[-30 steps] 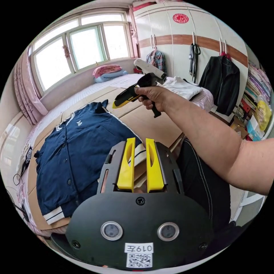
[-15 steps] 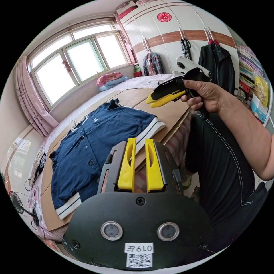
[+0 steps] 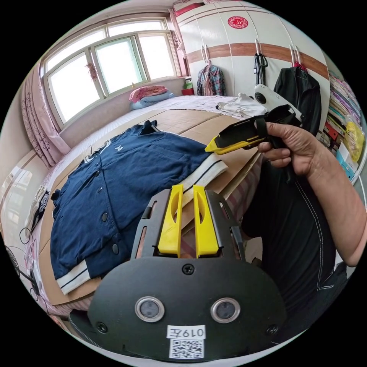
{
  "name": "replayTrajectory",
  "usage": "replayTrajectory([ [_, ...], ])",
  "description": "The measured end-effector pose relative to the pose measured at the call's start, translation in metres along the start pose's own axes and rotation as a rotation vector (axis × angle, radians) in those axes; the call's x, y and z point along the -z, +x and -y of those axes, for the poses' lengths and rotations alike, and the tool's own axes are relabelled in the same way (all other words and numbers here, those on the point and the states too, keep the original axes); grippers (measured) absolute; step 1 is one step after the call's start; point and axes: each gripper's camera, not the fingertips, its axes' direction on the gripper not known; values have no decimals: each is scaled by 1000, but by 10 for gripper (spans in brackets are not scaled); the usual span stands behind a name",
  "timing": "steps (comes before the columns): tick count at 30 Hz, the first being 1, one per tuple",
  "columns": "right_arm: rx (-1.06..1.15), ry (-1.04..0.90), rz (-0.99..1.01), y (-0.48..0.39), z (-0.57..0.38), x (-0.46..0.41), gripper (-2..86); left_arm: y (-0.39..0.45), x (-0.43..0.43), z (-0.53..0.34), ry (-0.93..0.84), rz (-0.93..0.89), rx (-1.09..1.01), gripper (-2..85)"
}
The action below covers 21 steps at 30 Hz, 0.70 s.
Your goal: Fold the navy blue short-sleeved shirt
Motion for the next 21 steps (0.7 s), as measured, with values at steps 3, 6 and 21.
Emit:
replayTrajectory([
  [3, 38, -12, -132, -17, -9, -17, 10, -11, 1, 3, -22, 38, -27, 7],
  [6, 61, -20, -212, -29, -19, -40, 7, -24, 4, 0, -31, 84, -42, 7],
  [21, 481, 128, -438, -179, -69, -119, -7, -259, 46, -61, 39, 146, 329, 11],
])
